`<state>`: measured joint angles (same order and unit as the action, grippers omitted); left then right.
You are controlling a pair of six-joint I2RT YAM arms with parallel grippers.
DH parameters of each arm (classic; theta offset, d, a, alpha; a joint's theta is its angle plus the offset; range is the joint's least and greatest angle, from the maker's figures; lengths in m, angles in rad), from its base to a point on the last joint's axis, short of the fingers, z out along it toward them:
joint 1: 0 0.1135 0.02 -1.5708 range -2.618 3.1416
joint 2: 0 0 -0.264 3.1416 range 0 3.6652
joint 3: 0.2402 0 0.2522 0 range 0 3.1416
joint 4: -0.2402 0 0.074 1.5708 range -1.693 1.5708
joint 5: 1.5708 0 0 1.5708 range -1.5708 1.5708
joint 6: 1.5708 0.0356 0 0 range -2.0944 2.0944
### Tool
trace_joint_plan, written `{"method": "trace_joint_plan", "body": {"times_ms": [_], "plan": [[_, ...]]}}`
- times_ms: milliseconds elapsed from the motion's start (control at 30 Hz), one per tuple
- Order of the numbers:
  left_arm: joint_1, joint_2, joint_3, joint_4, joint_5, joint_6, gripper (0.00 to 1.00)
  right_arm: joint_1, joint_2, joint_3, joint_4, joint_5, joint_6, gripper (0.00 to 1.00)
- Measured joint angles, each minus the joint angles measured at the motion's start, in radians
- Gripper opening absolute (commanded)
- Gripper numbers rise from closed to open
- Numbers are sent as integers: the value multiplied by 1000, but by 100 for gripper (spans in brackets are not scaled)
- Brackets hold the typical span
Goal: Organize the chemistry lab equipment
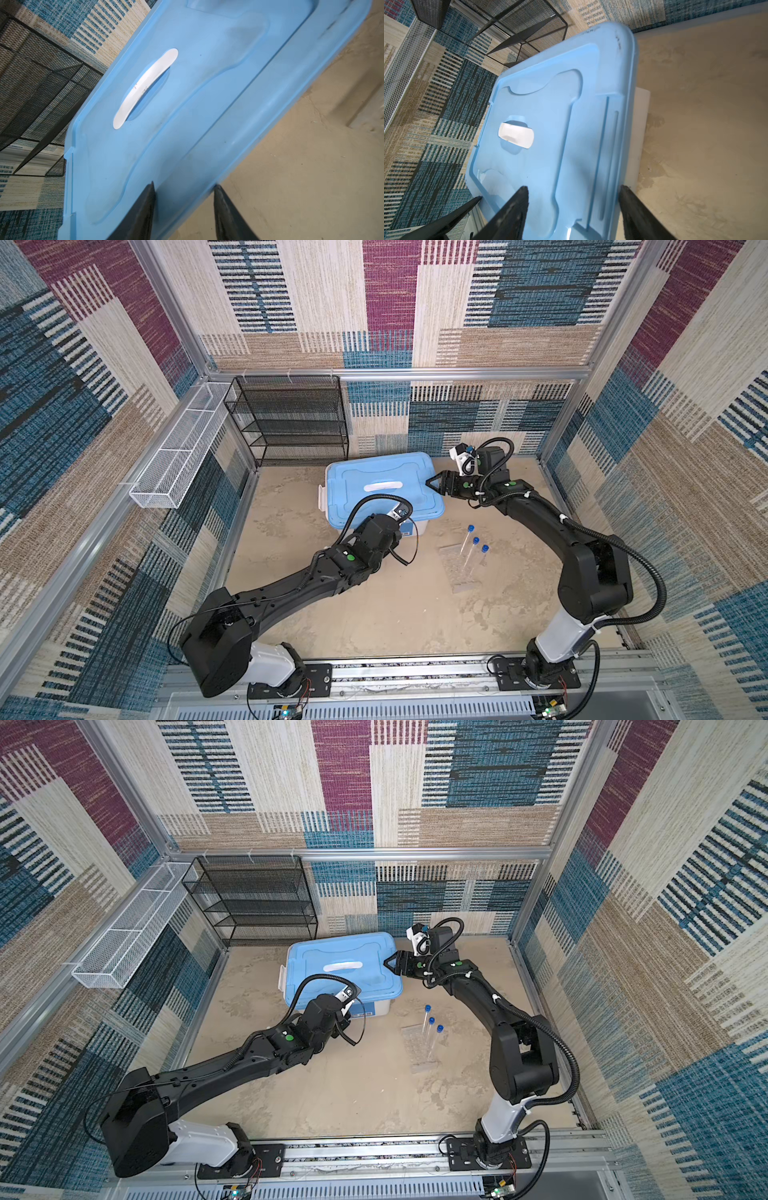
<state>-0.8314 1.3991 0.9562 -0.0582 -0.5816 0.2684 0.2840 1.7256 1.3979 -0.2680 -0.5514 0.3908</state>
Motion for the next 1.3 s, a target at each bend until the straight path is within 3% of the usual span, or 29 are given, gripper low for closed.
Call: {"method": "trace_joint_plan", "body": {"times_ms": [300, 467, 967, 1300], "plan": [[0, 14, 16, -21, -8, -53, 47, 36, 49, 88, -51, 135, -34, 65], [3, 15, 24, -31, -15, -64, 47, 42, 70, 114, -82, 196, -52, 57], [38, -3, 18, -60, -10, -132, 46, 53, 24, 37, -56, 184, -51, 44], [56, -16, 20, -77, 14, -172, 46, 72, 61, 60, -22, 250, -69, 43]]}}
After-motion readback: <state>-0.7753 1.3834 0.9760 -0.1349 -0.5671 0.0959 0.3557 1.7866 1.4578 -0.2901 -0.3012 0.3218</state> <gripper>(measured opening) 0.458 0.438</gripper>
